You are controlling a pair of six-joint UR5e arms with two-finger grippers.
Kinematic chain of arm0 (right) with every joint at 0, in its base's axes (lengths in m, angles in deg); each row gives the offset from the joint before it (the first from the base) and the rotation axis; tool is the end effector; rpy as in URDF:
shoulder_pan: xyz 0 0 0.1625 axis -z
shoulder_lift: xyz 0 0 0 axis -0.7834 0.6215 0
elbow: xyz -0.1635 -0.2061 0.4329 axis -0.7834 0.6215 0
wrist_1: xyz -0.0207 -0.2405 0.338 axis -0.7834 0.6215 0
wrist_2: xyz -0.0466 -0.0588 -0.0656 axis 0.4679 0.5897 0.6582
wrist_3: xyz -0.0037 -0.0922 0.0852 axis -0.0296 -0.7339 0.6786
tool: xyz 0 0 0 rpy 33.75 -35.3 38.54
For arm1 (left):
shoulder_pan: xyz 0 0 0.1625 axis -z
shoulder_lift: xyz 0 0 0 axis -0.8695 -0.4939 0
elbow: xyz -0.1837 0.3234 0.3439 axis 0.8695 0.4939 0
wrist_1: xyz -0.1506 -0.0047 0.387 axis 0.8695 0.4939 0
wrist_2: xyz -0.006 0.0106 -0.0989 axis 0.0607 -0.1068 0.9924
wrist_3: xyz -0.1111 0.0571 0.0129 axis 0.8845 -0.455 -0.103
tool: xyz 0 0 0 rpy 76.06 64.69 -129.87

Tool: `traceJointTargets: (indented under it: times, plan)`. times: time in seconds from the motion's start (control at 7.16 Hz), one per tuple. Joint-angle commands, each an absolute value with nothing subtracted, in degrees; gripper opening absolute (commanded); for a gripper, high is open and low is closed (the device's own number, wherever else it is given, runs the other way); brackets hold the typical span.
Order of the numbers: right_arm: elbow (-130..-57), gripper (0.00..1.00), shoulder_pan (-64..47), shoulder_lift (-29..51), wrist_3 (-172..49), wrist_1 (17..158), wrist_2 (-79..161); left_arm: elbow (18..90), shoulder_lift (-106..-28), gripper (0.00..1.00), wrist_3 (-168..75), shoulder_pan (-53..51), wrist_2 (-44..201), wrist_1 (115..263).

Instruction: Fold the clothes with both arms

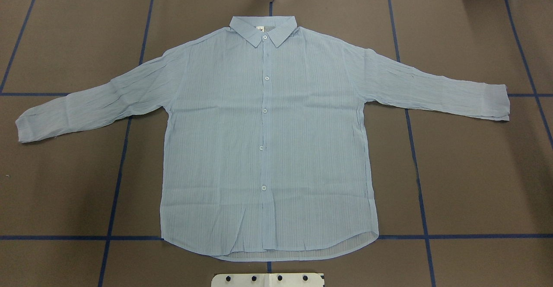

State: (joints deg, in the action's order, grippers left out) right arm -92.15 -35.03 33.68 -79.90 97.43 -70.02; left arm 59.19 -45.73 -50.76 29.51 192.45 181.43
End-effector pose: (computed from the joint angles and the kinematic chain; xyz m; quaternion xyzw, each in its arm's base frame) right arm 0.0173 -0.4771 0.7597 0.0121 -0.3777 -0.0483 0.9246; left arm -0.0430 -0.5053 0.6785 0.1507 0.3941 -0.0058 0.9066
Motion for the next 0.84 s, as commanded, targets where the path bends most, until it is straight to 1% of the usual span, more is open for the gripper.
traceJointTargets:
  times: [0.0, 0.28, 0.42, 0.56, 0.7]
  plan:
    - [-90.5, 1.0, -34.8, 32.7, -79.4, 95.6, -70.3, 59.3, -44.9, 1.0, -50.5, 29.5, 192.3, 181.3]
    - [-84.5, 1.0, -34.6, 25.0, -76.5, 95.6, -72.5, 59.0, -44.9, 1.0, -50.5, 29.5, 192.2, 181.6]
    - [-81.5, 1.0, -31.9, 19.3, -72.5, 95.6, -72.5, 58.9, -44.9, 1.0, -50.4, 29.4, 192.2, 181.7]
    - [-78.0, 1.0, -29.5, 15.5, -71.3, 95.0, -72.5, 58.9, -44.8, 1.0, -50.4, 29.5, 192.4, 181.6]
    - [-73.9, 0.99, -27.8, 14.6, -69.4, 88.2, -73.3, 58.8, -44.6, 1.0, -50.4, 29.5, 192.5, 181.7]
